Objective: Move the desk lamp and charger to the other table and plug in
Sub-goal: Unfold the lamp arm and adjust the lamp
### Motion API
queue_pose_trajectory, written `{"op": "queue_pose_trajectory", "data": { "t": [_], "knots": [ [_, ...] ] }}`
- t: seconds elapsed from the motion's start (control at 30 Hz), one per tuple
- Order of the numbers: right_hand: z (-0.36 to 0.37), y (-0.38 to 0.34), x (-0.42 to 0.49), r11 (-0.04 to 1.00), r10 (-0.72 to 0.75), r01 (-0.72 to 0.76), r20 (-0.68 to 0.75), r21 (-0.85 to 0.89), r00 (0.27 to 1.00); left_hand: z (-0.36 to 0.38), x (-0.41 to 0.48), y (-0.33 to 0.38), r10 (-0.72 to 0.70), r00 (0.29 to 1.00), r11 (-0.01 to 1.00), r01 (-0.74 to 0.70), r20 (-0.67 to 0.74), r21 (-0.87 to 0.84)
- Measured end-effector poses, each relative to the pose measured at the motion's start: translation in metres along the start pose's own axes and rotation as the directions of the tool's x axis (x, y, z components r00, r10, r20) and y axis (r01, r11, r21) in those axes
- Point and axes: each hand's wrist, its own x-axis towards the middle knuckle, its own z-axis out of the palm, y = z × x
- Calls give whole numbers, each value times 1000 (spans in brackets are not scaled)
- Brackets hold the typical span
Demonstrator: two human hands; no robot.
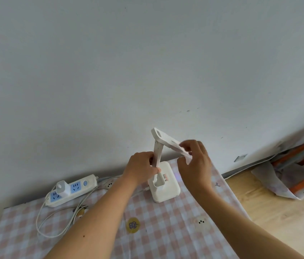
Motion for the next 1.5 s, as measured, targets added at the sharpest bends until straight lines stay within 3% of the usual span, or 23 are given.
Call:
{"op": "queue_pose_trajectory", "data": {
  "t": [0.07,0.17,0.2,0.3,0.37,0.43,0.73,0.83,1.07,1.5],
  "knots": [
    [1,4,-6,963,234,-232,-1,135,972,-1,0,0,-9,1000,1000,9,4,-6],
    [2,7,-11,804,492,-502,117,319,862,0,-1,0,-11,1000,1000,11,-12,-14],
    [4,7,-10,697,556,-583,198,417,807,0,-1,0,-14,1000,1000,14,-15,-20],
    [10,-1,-3,212,624,-745,500,632,601,1,-1,1,-17,1000,1000,16,-20,-26],
    [13,-5,1,16,587,-759,609,651,534,1,-1,2,-12,1000,1000,12,-26,-20],
    [13,-7,4,-101,555,-750,663,654,503,2,-2,2,-12,1000,999,11,-27,-30],
    [0,4,27,-417,513,-611,729,673,453,1,-3,2,-33,999,999,32,-16,-43],
    [-2,1,35,-469,524,-559,725,683,447,0,-3,3,-33,999,999,33,-7,-31],
    [-9,-3,42,-429,553,-541,684,724,477,0,-2,4,-25,1000,1000,25,-4,7],
    [-33,-19,67,-184,553,-490,502,852,665,4,0,6,-23,999,998,25,-43,61]
  ]
}}
